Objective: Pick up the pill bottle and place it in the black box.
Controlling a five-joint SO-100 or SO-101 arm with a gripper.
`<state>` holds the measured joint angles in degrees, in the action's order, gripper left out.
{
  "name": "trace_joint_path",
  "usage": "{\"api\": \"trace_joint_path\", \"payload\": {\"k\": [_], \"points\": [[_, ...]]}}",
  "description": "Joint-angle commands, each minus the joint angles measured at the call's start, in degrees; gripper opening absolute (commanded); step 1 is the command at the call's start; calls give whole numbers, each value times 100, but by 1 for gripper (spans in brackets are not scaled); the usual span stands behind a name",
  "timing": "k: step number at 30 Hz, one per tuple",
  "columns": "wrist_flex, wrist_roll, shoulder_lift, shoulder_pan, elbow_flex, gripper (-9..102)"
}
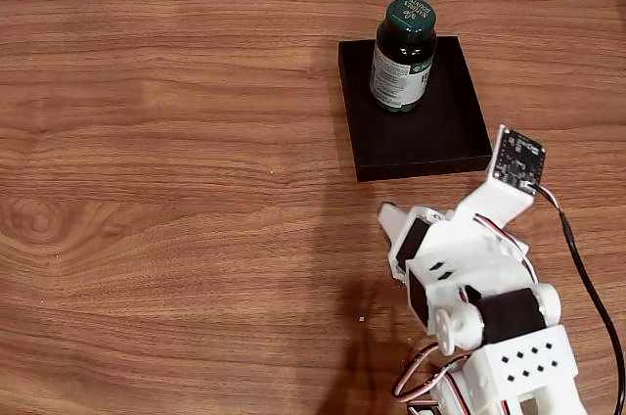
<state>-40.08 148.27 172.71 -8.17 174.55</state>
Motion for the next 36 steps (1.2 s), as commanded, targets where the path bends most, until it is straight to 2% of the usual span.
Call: {"api": "trace_joint_path", "payload": {"k": [1, 8, 17, 36], "points": [[-721, -404, 633, 141, -97, 6], [-1890, -1204, 1345, 281, -97, 4], [-2127, -1477, 1617, 457, -97, 0], [-2944, -334, 1854, 325, -97, 0]]}}
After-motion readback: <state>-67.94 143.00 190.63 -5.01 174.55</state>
